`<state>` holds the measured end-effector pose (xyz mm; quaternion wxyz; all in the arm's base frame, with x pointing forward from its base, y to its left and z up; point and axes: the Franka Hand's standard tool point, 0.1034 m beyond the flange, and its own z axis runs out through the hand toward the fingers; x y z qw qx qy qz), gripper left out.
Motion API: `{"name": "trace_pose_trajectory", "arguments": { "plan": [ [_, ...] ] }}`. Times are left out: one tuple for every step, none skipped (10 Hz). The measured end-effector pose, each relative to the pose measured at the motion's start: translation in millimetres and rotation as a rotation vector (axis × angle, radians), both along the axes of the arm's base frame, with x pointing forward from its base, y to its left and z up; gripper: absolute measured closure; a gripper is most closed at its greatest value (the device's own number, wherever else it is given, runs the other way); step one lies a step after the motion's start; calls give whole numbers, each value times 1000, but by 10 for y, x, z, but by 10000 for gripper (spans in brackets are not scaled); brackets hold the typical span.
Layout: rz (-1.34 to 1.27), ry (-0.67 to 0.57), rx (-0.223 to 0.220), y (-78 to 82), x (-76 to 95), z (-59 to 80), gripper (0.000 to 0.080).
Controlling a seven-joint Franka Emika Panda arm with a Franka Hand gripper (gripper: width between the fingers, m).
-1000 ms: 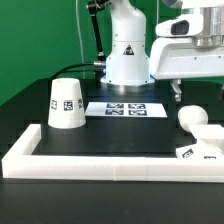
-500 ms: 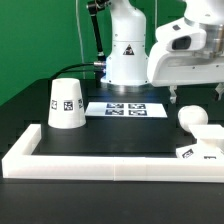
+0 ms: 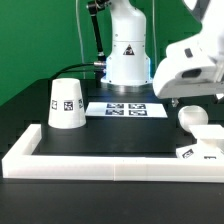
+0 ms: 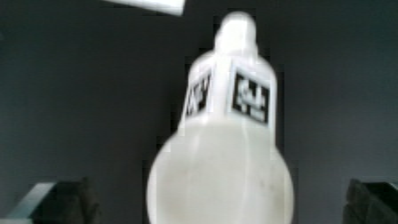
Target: Assemble lamp
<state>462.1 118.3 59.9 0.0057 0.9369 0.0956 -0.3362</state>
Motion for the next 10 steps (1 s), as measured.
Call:
{"name": "trace_pose_trajectory", "arguments": {
  "plan": [
    [2,36,-6,4,80,-26,101],
    [5,100,-18,-11,27,-11,101],
    [5,161,-30,-12,-2,-52,101],
    [9,214,-36,10,19,-131,101],
    [7,171,-26,29,112,-184,101],
    [5,149,-23,15,109,-181,101],
    [4,143,-23,11,84,-219,101],
    [4,138,-22,10,69,-270,101],
    [3,128,-20,7,49,-318,101],
    [2,123,-19,3,26,-360,101]
  ]
}}
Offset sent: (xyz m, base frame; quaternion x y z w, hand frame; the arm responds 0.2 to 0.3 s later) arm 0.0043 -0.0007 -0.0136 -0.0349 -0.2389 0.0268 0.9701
